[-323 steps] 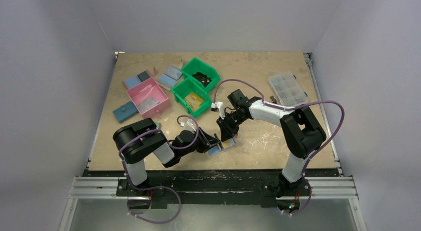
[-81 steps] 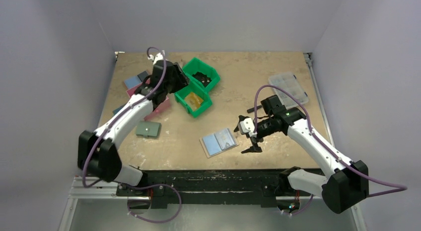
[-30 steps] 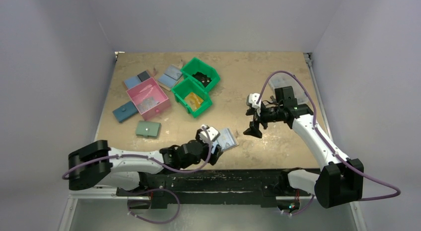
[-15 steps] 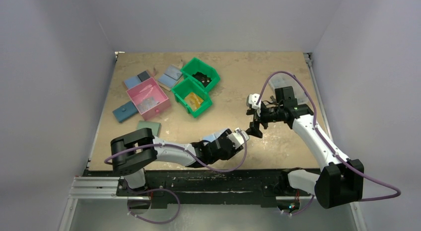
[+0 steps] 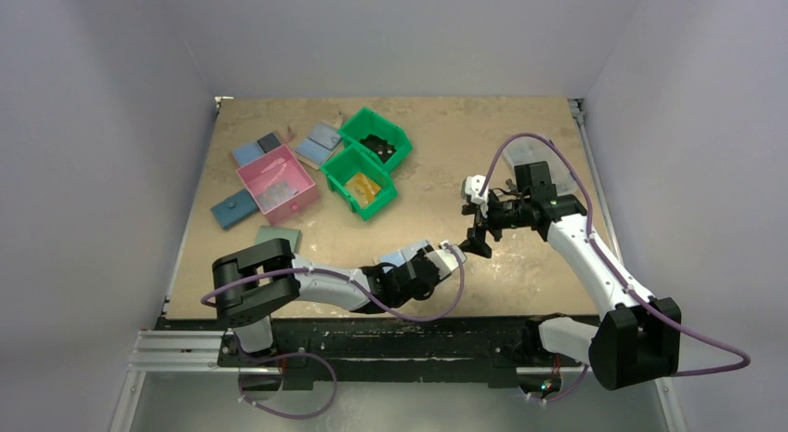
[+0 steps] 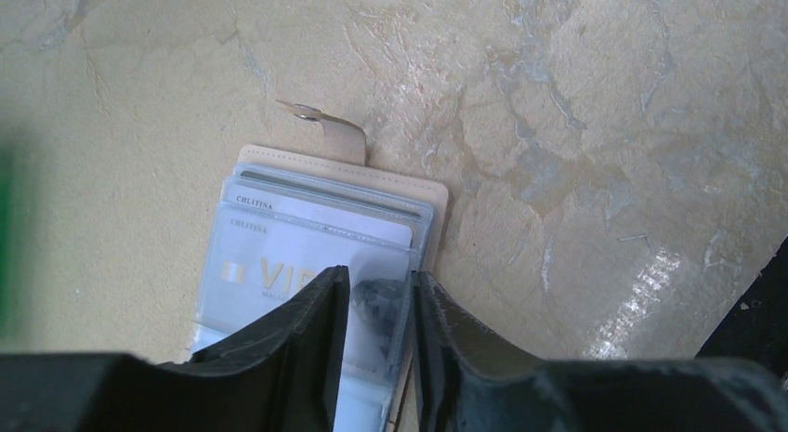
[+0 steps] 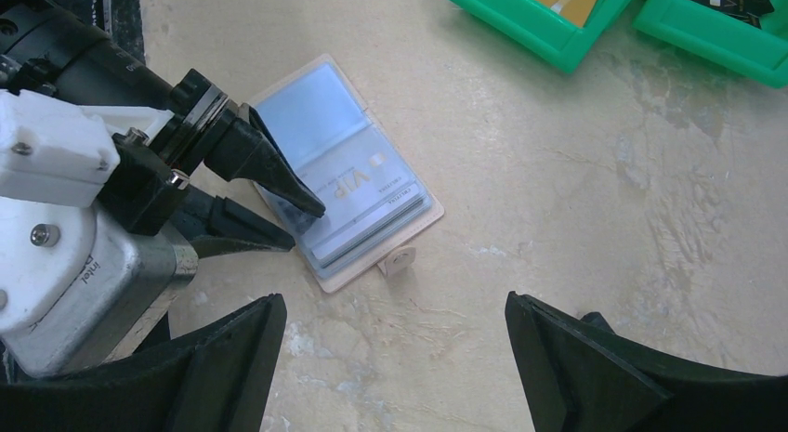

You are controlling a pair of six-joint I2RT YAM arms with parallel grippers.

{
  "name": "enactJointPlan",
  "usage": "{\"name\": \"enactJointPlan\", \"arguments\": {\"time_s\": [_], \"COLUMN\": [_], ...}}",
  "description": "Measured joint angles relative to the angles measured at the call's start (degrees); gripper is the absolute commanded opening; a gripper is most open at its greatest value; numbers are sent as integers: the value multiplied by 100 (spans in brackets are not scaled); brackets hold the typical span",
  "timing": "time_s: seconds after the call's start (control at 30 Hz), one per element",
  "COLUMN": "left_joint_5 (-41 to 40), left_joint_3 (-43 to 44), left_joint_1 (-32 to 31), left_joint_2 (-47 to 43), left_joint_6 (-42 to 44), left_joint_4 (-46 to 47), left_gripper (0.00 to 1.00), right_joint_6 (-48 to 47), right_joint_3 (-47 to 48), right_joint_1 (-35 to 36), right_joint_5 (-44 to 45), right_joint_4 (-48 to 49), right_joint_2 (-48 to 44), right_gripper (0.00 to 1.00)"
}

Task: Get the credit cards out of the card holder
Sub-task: Remove the credit card from the card holder.

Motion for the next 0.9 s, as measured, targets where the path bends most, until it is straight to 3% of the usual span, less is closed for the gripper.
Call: {"name": "enactJointPlan", "arguments": {"time_s": [0.2,0.43,0.6,0.7,0.83,0.9], "left_joint_5": [-52,-98,-238,-297,-146,-2], "left_joint_3": [-81,-560,-1123,-1526,-2006,-2282], "left_joint_1": [0,0,22,120,501,688], "left_joint_2": [0,-402,-1062,-1578,-2013,-2065], "left_joint_6": [-52,-380,-1119,-1987,-3228,-3766], "left_joint_4": [13,221,538,732,1008,1274], "left_gripper": [1,0,0,0,0,0], "right_joint_6": [0,109,516,831,1519,1825], "right_joint_3": [0,0,0,0,2,61], "right_joint_1": [0,0,48,271,798,949], "right_joint_5": [20,9,-151,-164,-116,-140], "right_joint_4": [-4,4,101,223,603,684], "right_joint_2": [9,122,527,848,1163,1403], "right_gripper": [99,99,97,86,61,56]}}
